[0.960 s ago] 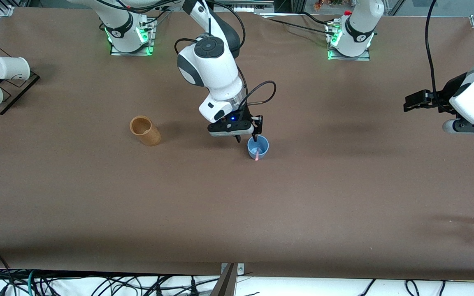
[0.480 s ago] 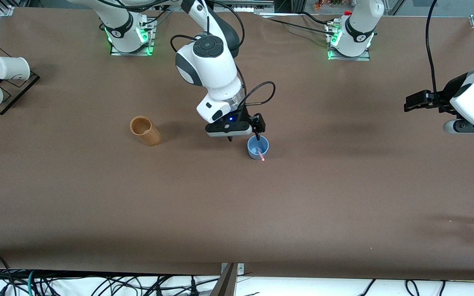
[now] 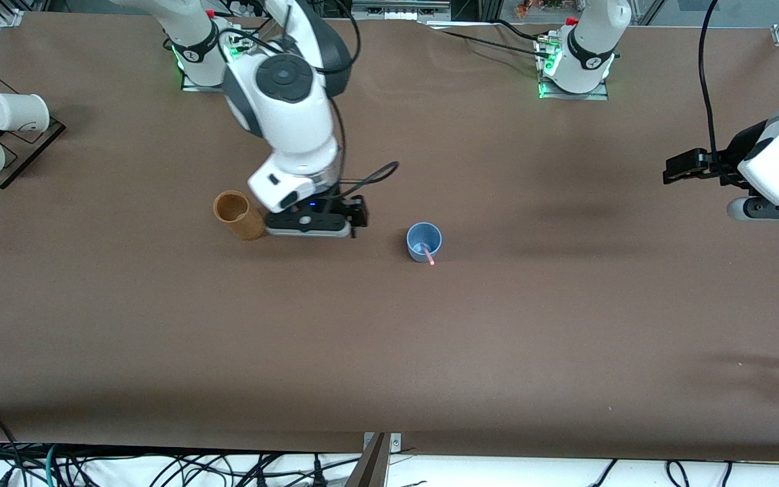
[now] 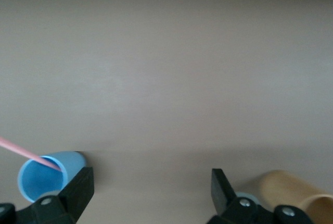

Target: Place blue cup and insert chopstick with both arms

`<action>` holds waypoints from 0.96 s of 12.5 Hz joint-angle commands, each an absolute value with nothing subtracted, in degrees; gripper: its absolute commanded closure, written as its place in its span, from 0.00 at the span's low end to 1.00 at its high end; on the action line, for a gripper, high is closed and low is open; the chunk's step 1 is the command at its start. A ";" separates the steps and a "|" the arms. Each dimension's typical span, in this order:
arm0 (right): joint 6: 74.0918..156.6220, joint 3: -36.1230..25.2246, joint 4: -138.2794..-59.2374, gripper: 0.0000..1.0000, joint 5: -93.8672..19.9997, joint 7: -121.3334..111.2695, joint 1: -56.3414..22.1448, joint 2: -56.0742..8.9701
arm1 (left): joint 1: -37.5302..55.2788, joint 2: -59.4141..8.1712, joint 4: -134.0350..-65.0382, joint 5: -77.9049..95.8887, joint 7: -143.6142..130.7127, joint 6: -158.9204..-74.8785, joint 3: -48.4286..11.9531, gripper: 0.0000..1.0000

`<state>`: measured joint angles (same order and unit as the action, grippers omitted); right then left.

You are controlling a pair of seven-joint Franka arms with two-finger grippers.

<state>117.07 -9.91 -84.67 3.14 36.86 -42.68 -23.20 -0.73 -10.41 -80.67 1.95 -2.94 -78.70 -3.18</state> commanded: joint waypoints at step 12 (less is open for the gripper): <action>92.90 0.85 -93.33 0.00 -0.98 7.12 -10.40 -0.36 | -0.79 -10.20 -80.86 1.14 -1.76 -79.28 -3.60 0.00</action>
<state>92.66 -5.75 -89.23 -4.38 7.12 -15.30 -3.90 -0.71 -10.41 -80.67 1.95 -2.94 -78.81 -3.29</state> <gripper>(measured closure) 0.000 0.000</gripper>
